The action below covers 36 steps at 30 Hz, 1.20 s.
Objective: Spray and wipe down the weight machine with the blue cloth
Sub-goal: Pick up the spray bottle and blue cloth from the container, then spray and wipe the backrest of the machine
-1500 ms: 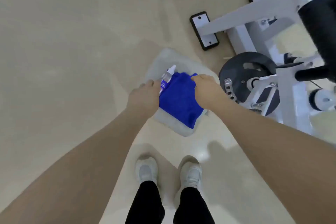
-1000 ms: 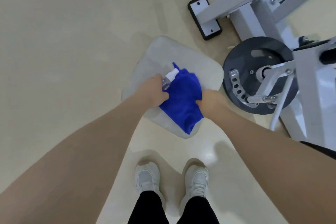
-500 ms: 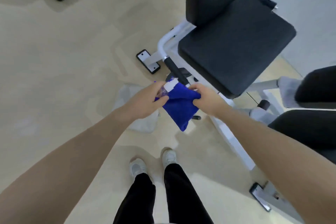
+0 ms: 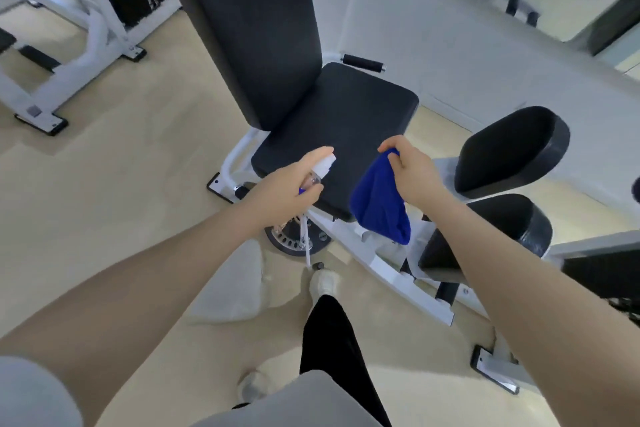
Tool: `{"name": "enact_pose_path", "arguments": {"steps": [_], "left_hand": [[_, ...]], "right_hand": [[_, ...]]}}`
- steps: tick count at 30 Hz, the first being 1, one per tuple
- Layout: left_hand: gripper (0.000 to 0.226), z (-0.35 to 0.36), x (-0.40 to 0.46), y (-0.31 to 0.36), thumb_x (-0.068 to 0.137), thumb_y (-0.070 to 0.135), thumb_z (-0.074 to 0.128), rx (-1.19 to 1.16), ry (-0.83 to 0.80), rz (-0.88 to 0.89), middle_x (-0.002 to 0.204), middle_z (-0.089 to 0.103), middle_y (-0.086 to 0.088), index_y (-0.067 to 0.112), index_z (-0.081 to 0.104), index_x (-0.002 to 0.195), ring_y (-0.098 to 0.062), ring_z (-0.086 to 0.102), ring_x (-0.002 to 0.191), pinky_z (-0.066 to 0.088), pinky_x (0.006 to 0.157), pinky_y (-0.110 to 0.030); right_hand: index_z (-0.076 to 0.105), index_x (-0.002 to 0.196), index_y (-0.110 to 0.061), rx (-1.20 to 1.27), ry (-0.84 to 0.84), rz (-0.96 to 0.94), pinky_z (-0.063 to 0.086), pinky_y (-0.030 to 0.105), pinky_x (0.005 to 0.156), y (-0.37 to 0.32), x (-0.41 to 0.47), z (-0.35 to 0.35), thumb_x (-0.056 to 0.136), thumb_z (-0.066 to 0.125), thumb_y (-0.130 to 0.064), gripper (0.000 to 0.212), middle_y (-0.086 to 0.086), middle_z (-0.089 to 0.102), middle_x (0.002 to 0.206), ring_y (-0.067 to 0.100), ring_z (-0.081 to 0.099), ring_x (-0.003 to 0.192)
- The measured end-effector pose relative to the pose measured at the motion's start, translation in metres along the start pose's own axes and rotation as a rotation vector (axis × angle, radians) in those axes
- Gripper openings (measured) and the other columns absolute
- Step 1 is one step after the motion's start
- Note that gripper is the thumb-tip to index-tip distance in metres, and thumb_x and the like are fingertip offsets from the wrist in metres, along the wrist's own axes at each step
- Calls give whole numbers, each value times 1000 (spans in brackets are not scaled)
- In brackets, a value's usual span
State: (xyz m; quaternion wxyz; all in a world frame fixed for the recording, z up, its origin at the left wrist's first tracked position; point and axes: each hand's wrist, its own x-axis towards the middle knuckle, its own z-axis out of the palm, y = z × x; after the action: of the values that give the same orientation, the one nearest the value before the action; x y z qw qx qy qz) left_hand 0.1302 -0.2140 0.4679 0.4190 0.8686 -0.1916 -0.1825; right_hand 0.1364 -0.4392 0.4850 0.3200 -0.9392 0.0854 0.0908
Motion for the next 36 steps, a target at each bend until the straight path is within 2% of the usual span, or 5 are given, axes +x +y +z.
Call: {"name": "enact_pose_path", "arguments": {"steps": [10,18,23,26,36], "left_hand": [[50,-36,115,37,96,23,39,226,135,-38,66,47,2,35,27,142,-17,51,61,49,67,-37],[58,-62,144,42,96,20,43,181,212,-45,123,57,0,29,15,146,-12,59,85,45,73,-25],[67,-77,130,32,93,22,53,-9,104,-49,119,58,2,35,14,146,0,55,97,38,78,-12],[65,-89,116,19,90,23,57,-213,28,-60,103,59,9,41,21,142,-4,64,74,53,74,-21],[58,-105,95,-8,94,20,50,-168,-34,9,74,62,5,41,24,141,-8,59,59,54,62,-22]], "right_hand": [[60,90,-17,206,-243,65,44,26,71,-18,119,-48,90,51,-21,9,-2,61,91,14,56,81],[69,98,-26,608,-339,-171,48,8,68,-69,141,-57,92,57,-23,14,-15,70,90,-6,64,82],[69,99,-20,680,-300,-99,52,31,85,-81,135,-31,94,54,-24,16,-3,70,96,13,65,92],[67,106,-19,626,-307,-139,50,37,94,-85,126,-18,96,50,-24,21,-2,69,103,15,63,99],[67,102,-18,647,-110,-109,45,15,77,-105,103,20,94,53,-24,16,-9,68,99,-3,60,88]]}}
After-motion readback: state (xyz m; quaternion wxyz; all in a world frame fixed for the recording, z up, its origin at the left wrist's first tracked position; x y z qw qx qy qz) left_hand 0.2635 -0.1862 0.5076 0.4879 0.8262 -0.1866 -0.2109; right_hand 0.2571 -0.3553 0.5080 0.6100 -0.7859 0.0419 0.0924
